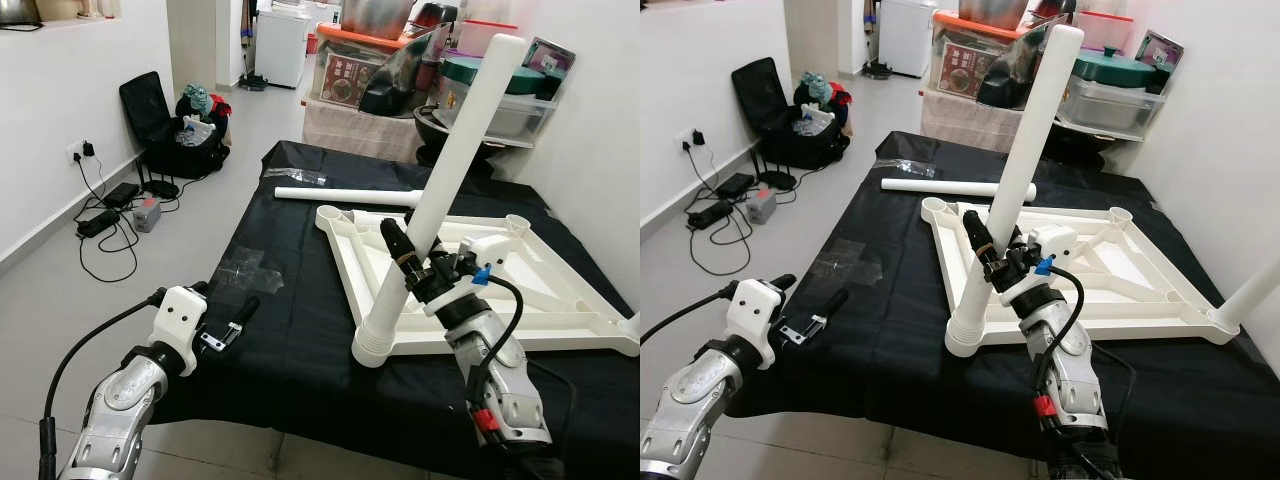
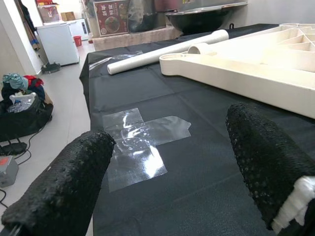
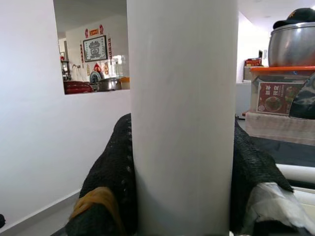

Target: Building children table

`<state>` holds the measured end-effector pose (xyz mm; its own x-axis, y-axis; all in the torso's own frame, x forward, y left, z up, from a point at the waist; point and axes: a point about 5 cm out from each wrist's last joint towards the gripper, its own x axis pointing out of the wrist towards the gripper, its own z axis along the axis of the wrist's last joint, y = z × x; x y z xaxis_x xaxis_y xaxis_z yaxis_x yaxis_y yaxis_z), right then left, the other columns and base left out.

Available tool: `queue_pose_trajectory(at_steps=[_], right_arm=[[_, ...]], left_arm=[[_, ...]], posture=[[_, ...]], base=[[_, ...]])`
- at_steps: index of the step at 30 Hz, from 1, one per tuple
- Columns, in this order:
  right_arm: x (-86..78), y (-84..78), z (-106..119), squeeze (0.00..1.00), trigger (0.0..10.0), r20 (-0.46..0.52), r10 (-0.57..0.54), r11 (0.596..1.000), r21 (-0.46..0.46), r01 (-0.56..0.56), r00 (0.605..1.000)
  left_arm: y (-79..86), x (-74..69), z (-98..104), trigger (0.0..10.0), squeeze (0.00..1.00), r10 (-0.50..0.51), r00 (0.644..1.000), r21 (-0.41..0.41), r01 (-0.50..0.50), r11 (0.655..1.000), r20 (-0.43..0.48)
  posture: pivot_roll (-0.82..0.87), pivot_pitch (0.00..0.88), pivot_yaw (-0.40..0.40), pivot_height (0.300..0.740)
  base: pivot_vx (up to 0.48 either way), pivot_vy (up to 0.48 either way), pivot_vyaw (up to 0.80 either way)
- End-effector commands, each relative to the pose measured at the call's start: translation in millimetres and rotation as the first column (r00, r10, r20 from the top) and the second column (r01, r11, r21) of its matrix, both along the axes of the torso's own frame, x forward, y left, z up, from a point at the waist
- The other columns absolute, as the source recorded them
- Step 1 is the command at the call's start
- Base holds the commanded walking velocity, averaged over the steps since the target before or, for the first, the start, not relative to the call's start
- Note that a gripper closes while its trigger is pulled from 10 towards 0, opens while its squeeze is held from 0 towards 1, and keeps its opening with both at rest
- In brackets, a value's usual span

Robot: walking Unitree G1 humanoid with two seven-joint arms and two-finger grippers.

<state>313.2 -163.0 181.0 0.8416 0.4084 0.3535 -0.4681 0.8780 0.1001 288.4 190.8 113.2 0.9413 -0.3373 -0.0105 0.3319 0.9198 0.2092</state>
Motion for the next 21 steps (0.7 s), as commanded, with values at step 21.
queue_pose_trajectory(at_steps=[21], right_arm=[[-22.2,5.2,-55,0.0,0.0,-0.19,0.101,0.994,-0.022,-0.107,0.977]], left_arm=[[0.6,3.4,2,10.0,0.0,-0.028,1.0,0.019,0.029,0.999,-0.003]], posture=[[0.11,0.0,-0.098,0.74]], base=[[0.0,0.0,0.0]])
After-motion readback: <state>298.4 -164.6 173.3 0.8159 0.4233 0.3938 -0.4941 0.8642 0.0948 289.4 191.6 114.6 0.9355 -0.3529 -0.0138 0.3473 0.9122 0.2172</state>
